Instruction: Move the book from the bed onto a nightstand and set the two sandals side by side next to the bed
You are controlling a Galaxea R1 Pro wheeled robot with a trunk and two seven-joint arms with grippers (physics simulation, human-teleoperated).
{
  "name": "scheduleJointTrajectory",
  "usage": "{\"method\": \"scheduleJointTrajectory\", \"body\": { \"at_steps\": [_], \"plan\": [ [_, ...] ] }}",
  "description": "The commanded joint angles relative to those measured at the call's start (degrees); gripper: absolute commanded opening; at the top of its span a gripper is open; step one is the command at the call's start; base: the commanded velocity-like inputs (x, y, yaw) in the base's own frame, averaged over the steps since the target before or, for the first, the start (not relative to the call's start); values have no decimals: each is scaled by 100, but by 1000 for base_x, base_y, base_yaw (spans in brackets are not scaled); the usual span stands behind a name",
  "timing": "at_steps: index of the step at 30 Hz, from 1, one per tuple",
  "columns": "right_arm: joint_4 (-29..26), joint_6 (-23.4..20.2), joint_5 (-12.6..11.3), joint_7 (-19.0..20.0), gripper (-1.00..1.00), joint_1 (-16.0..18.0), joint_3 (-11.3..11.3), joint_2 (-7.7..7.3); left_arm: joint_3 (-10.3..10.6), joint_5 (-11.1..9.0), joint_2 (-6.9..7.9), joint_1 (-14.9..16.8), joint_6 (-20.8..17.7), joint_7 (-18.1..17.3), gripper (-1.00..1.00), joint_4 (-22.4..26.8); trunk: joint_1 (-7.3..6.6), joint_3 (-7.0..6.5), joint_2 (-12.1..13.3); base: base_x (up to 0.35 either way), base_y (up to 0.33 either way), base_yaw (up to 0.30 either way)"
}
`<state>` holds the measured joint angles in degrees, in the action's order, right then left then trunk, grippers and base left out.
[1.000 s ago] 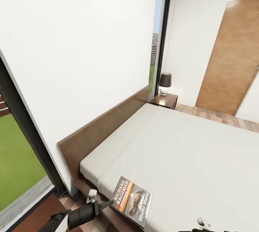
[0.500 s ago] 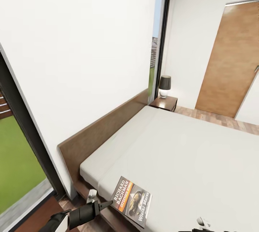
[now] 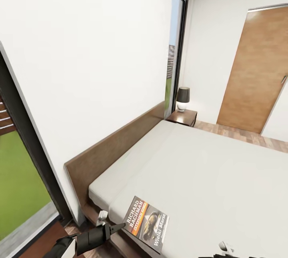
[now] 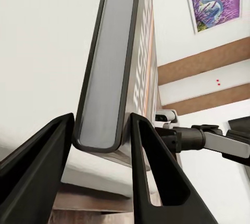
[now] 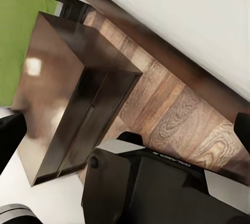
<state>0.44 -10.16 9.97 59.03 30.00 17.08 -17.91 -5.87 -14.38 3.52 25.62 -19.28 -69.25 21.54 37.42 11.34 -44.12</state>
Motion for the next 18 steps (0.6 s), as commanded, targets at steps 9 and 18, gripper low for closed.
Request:
{"method": "scheduleJointTrajectory", "body": {
  "at_steps": [9,18],
  "plan": [
    [-5,-30,49,-40,100,6,50,48,-11,-12,-1,4,-59,-18,-100,-1,1,1,-7,0,0,0],
    [-9,-30,25,9,100,6,50,51,-13,-19,0,4,-59,-18,-100,-9,1,1,-7,0,0,22]
  ]
}}
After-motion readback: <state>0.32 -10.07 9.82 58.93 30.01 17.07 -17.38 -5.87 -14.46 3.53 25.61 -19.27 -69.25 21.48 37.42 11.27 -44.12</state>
